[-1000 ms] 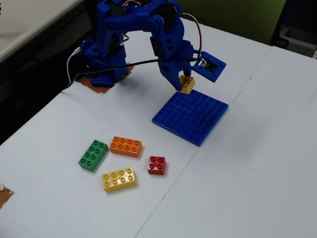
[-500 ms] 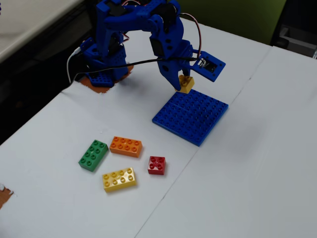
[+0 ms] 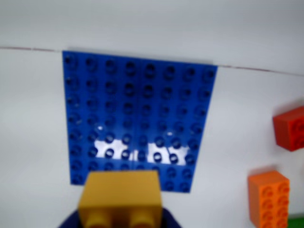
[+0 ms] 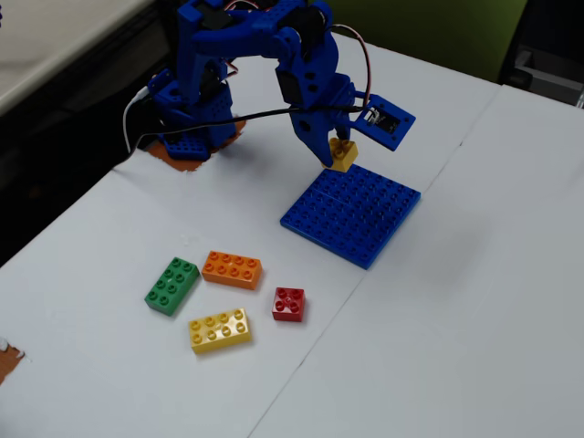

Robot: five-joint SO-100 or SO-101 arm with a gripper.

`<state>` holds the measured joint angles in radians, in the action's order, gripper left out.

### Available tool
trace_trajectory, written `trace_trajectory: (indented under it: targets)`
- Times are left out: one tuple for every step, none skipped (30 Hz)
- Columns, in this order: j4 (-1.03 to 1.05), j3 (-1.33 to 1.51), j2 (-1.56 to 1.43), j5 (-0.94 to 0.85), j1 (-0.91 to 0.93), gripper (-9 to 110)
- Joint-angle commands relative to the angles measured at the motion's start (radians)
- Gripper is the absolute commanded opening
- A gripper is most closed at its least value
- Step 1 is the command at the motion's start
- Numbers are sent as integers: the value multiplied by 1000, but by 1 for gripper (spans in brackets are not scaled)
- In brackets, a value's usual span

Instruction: Pick up the 2x2 yellow block and go up the 8x8 blue block.

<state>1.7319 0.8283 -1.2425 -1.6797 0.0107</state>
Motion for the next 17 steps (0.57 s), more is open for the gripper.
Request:
trace_trajectory:
  targets:
    - [6, -3, -69, -9, -5, 0]
    - [6, -2, -69, -9, -5, 0]
    - [6, -2, -71, -9, -5, 0]
    - [6, -2, -72, -9, -5, 0]
    - [6, 0, -74, -9, -5, 0]
    - [6, 2, -75, -9, -5, 0]
    - [6, 3, -77, -9, -5, 0]
    - [6, 5, -78, -9, -5, 0]
    - [6, 6, -80, -9, -5, 0]
    - [6, 8, -81, -9, -5, 0]
    - [6, 8, -83, -9, -5, 0]
    - [6, 9, -84, -9, -5, 0]
    - [6, 11, -86, -9, -5, 0]
    - [6, 12, -86, -9, -5, 0]
    - [6, 12, -86, -9, -5, 0]
    - [6, 12, -86, -9, -5, 0]
    - [6, 12, -87, -9, -5, 0]
